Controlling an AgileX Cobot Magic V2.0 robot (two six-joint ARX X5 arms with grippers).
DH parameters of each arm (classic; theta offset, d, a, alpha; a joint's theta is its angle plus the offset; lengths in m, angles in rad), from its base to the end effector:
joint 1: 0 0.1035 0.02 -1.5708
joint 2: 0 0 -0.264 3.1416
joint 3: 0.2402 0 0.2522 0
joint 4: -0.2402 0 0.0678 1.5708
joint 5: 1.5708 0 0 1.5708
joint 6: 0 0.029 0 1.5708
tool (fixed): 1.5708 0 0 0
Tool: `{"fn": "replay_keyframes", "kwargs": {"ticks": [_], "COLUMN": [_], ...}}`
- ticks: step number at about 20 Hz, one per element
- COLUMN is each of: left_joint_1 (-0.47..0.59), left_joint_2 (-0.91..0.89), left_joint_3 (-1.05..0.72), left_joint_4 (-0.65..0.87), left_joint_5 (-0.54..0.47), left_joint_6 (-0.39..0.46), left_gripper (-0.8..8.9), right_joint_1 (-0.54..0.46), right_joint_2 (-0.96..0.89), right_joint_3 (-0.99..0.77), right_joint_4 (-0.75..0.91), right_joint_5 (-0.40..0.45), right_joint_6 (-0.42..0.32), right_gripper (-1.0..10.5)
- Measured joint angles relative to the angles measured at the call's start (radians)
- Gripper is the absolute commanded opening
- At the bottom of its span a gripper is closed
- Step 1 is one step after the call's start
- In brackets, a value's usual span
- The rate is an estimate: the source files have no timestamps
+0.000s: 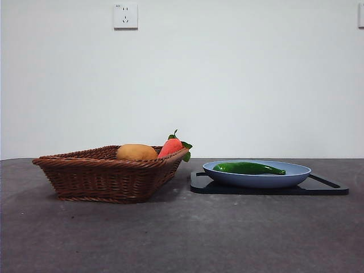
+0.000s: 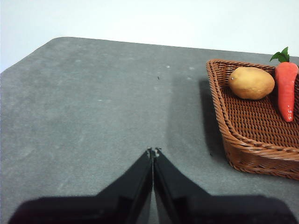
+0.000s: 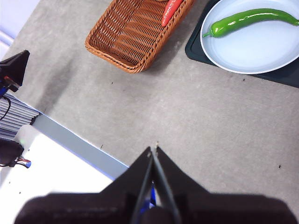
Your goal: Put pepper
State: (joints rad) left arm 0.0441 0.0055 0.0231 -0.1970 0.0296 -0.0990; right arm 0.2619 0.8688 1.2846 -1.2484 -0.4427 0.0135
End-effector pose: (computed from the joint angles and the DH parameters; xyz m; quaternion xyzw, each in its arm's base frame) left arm 0.0950 0.0033 0.1520 -0.0526 0.0890 0.0116 0.9946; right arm 0.1056 0.0412 0.3894 0.0423 0.4048 0.3129 0.8582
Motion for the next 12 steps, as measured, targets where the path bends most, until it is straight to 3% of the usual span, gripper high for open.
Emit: {"fn": "replay_keyframes", "kwargs": {"ticks": [9,12], "left_joint_1": [0.0,0.0], "left_joint_2": [0.0,0.0], "left_joint_3": [0.0,0.0], "left_joint_4": [0.0,0.0], "left_joint_5": [0.0,0.0], "left_joint_6": [0.0,0.0], "left_gripper": [0.08,0.08], "right_joint_1": [0.0,-0.014], "right_joint_2": [0.0,-0.017], "right_joint_3": [0.0,-0.002], "right_joint_4": [0.001,0.098], "right_joint_5": [0.0,0.039], "right_joint_6": [-0.006,-0.081], "right_gripper": [0.1,0.1]}}
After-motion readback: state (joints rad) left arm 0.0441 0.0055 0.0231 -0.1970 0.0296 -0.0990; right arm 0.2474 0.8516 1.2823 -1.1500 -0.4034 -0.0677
